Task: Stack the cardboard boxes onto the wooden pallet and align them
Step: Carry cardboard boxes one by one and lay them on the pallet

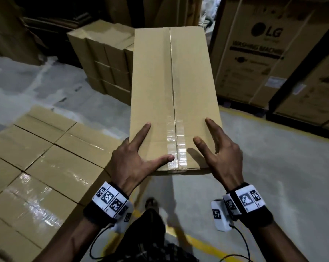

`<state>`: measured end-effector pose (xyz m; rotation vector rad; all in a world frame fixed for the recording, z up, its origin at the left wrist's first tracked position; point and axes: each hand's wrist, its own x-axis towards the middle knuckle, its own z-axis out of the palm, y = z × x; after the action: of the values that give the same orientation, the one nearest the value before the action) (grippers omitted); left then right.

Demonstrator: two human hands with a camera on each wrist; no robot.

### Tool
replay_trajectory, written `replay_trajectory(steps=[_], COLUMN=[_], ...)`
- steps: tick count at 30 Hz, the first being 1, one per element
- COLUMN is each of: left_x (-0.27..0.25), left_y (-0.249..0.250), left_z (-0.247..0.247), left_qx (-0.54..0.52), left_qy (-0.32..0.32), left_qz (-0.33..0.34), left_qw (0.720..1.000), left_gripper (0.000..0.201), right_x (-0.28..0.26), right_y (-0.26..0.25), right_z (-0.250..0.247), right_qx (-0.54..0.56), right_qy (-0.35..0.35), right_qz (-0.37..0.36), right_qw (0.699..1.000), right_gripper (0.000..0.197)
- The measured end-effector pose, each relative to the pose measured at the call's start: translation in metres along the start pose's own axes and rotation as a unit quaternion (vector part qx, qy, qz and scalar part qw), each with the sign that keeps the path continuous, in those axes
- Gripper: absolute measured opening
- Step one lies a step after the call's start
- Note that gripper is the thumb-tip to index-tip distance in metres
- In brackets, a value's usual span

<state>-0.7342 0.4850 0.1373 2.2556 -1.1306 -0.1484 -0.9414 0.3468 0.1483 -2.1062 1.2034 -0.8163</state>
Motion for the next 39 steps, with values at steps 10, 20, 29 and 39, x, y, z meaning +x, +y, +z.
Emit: replay_trajectory(steps=[10,20,29,39], left_x=[0.237,0.473,0.654,0.867], left_y=[-0.026,-0.066,-0.135,-0.204], left_z=[0.049,0.046,0.045,0.034], left_qx=[-0.037,-0.035,-0.019,-0.002], left_qy=[0.064,0.098,0.153,0.203], left_qz=[-0.062,-0.115,-0.192,-0.295], left_qw=[0.995,0.988,0.969,0.934], left_gripper=[0.114,0.113,0.110,0.115], right_x=[0.263,0.514,0.711,0.943], right_y=[0.000,-0.048,-0.076,-0.150], right_z=[0.094,0.194,0.339,0.487], right_qx=[-0.014,0.026,0.066,0.050], right_qy=[-0.051,-0.101,-0.195,-0.298], right_qz=[-0.052,-0.105,-0.137,-0.203], right_qw=[0.997,0.989,0.969,0.931], right_gripper=[0.090,0.083,0.086,0.089])
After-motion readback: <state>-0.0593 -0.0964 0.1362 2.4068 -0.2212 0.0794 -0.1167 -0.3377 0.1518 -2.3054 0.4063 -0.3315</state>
